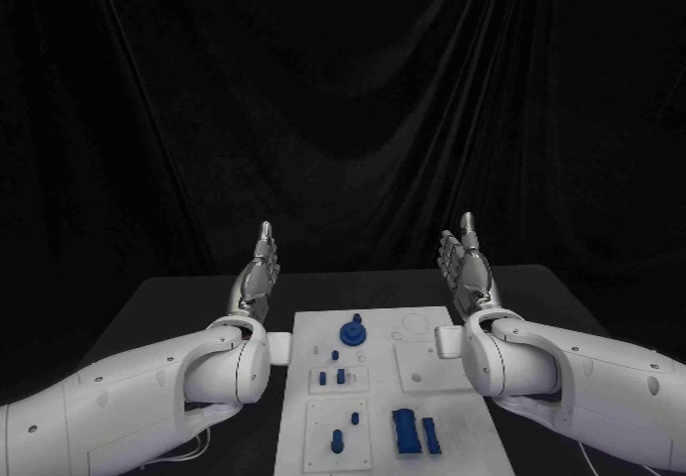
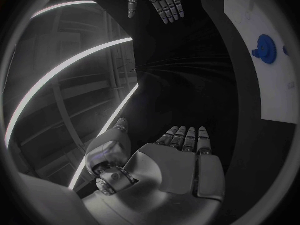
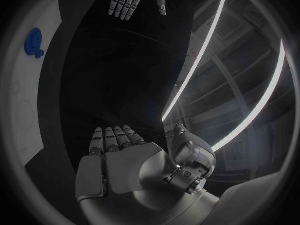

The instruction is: Assemble the parts on the task board

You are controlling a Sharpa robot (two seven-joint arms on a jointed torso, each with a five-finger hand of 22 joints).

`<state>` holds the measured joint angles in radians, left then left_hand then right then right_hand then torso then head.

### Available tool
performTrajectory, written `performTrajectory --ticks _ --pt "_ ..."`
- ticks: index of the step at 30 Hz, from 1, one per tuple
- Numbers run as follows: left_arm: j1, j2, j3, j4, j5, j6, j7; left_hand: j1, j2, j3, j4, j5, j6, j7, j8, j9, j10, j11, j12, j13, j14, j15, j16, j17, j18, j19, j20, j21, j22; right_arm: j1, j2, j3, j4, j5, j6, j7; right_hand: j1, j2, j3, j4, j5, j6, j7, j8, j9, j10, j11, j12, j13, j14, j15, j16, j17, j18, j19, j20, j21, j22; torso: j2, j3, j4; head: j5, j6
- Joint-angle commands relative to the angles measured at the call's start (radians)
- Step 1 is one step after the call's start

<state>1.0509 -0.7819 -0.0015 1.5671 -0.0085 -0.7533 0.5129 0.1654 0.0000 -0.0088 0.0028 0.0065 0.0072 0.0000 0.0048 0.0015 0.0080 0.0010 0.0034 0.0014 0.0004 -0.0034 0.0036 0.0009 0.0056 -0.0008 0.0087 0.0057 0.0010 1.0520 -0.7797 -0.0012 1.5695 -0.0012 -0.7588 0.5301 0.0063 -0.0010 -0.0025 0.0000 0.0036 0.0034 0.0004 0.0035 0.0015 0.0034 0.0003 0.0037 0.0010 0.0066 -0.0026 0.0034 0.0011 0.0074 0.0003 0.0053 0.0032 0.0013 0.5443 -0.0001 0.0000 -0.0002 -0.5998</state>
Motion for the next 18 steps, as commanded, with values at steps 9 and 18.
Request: performTrajectory --ticks 9,18 --pt "-0.001 0.002 0.001 0.003 0.008 -0.017 0.007 -0.165 0.0 0.009 -0.003 -0.006 -0.007 0.0 -0.005 -0.002 -0.008 -0.001 -0.003 -0.001 0.0 0.003 -0.004 -0.001 -0.006 0.001 -0.009 -0.006 -0.001 -0.002 0.0 0.001 0.001 0.001 -0.011 -0.01 -0.006 0.001 0.002 0.0 -0.004 -0.003 0.0 -0.004 -0.001 -0.003 0.0 -0.004 -0.001 -0.007 0.003 -0.003 -0.001 -0.007 0.0 -0.005 -0.003 -0.001 0.0 0.0001 0.0 0.0 0.0" --pt "-0.001 0.002 0.001 0.003 0.008 -0.017 0.007 -0.165 0.0 0.009 -0.003 -0.006 -0.007 0.0 -0.005 -0.002 -0.008 -0.001 -0.003 -0.001 0.0 0.003 -0.004 -0.001 -0.006 0.001 -0.009 -0.006 -0.001 -0.002 0.0 0.001 0.001 0.001 -0.011 -0.01 -0.006 0.001 0.002 0.0 -0.004 -0.003 0.0 -0.004 -0.001 -0.003 0.0 -0.004 -0.001 -0.007 0.003 -0.003 -0.001 -0.007 0.0 -0.005 -0.003 -0.001 0.0 0.0001 0.0 0.0 0.0"
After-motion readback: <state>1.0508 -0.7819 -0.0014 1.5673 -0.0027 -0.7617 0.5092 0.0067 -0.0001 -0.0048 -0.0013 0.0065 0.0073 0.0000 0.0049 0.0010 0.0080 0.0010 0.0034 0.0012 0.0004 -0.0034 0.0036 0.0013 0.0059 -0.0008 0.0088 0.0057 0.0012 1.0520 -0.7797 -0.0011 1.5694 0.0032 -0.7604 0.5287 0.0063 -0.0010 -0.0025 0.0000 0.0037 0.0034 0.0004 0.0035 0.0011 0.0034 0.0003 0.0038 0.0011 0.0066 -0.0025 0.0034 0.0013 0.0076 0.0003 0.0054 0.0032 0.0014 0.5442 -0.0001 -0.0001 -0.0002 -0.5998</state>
